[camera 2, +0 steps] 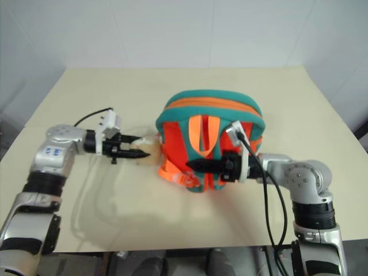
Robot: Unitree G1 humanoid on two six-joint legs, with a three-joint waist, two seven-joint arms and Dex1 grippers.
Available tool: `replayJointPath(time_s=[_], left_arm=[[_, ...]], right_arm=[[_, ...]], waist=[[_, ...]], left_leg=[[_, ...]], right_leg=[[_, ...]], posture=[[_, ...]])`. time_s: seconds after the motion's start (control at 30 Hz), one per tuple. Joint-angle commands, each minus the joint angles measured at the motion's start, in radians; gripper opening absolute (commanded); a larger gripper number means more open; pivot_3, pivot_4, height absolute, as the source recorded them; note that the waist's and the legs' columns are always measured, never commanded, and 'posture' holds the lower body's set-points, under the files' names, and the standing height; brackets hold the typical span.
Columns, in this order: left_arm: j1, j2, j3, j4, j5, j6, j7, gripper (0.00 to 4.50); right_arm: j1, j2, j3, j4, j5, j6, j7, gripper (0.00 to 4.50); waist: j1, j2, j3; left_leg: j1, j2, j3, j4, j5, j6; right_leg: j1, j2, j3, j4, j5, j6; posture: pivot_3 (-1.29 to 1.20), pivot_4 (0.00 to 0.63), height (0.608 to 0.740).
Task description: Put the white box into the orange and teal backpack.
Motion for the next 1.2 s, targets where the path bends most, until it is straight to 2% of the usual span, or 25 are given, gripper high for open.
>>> replayJointPath(time_s=[0.03, 0.1, 0.17, 0.37, 0.6, 0.73, 0.9, 0.97, 1.2], left_arm=[[0.079, 0.084, 0.044, -0.166, -0.017, -0.003, -0.005, 3.36], [0.128, 0.114, 0.067, -0.247, -0.044, 0.023, 0.006, 3.95], [0.183, 0.132, 0.104, -0.329, -0.088, 0.071, 0.025, 4.5], [0.347, 0.132, 0.237, -0.448, -0.205, 0.2, 0.118, 4.5], [0.534, 0.088, 0.359, -0.554, -0.303, 0.183, 0.177, 4.5], [0.648, 0.103, 0.383, -0.581, -0.293, 0.133, 0.158, 4.5], [0.704, 0.116, 0.352, -0.59, -0.263, 0.05, 0.132, 4.5], [0.707, 0.13, 0.347, -0.561, -0.237, -0.011, 0.114, 4.5], [0.594, 0.132, 0.319, -0.471, -0.214, -0.058, 0.134, 4.5]], right_arm=[[0.05, -0.141, 0.053, -0.12, -0.128, -0.138, 0.125, 3.2], [0.105, -0.231, 0.098, -0.144, -0.219, -0.231, 0.2, 3.81], [0.132, -0.266, 0.066, -0.124, -0.222, -0.254, 0.218, 4.46], [0.266, -0.372, -0.006, -0.052, -0.362, -0.432, 0.281, 4.49], [0.379, -0.415, -0.147, 0.047, -0.457, -0.671, 0.359, 4.49], [0.428, -0.413, -0.209, 0.052, -0.486, -0.772, 0.392, 4.49], [0.458, -0.46, -0.184, 0.117, -0.523, -0.8, 0.473, 4.49], [0.451, -0.478, -0.168, 0.146, -0.525, -0.79, 0.501, 4.49], [0.435, -0.508, -0.149, 0.225, -0.588, -0.862, 0.548, 4.49]], waist=[[0.003, 0.0, 0.0], [0.005, 0.0, 0.0], [0.008, 0.0, 0.0], [0.01, 0.0, 0.0], [0.007, 0.0, 0.0], [0.006, 0.0, 0.0], [0.008, 0.001, 0.002], [0.008, 0.001, 0.002], [0.008, 0.001, 0.002]], left_leg=[[0.0, 0.0, 0.0, 0.0, 0.0, 0.0], [0.0, 0.0, 0.0, -0.001, -0.001, 0.001], [0.0, 0.0, 0.0, -0.001, -0.001, 0.002], [0.0, 0.0, 0.001, 0.001, -0.001, 0.002], [0.001, 0.0, 0.002, 0.001, -0.001, 0.002], [0.004, 0.001, 0.002, -0.001, -0.001, 0.002], [0.018, 0.001, 0.003, -0.002, -0.002, 0.001], [0.018, 0.001, 0.003, -0.002, -0.002, 0.001], [0.018, 0.001, 0.003, -0.001, -0.002, 0.001]], right_leg=[[0.0, 0.0, 0.0, 0.0, 0.0, 0.0], [0.001, 0.0, -0.001, -0.002, 0.0, 0.0], [0.002, 0.0, -0.001, -0.004, 0.0, 0.0], [0.003, 0.0, 0.0, -0.004, 0.001, 0.001], [0.003, 0.0, 0.001, -0.007, 0.001, 0.001], [0.005, 0.0, 0.001, -0.008, 0.001, 0.0], [0.019, 0.0, 0.0, -0.013, 0.0, -0.002], [0.021, -0.001, 0.001, -0.015, -0.004, -0.011], [0.021, 0.0, 0.0, -0.015, 0.0, -0.009]], posture=[[0.0, 0.15, 0.74], [0.0, 0.15, 0.74], [0.0, 0.15, 0.74], [0.0, 0.15, 0.74], [0.0, 0.15, 0.74], [0.0, 0.15, 0.74], [0.0, 0.15, 0.74], [0.0, 0.15, 0.74], [0.0, 0.15, 0.74]])
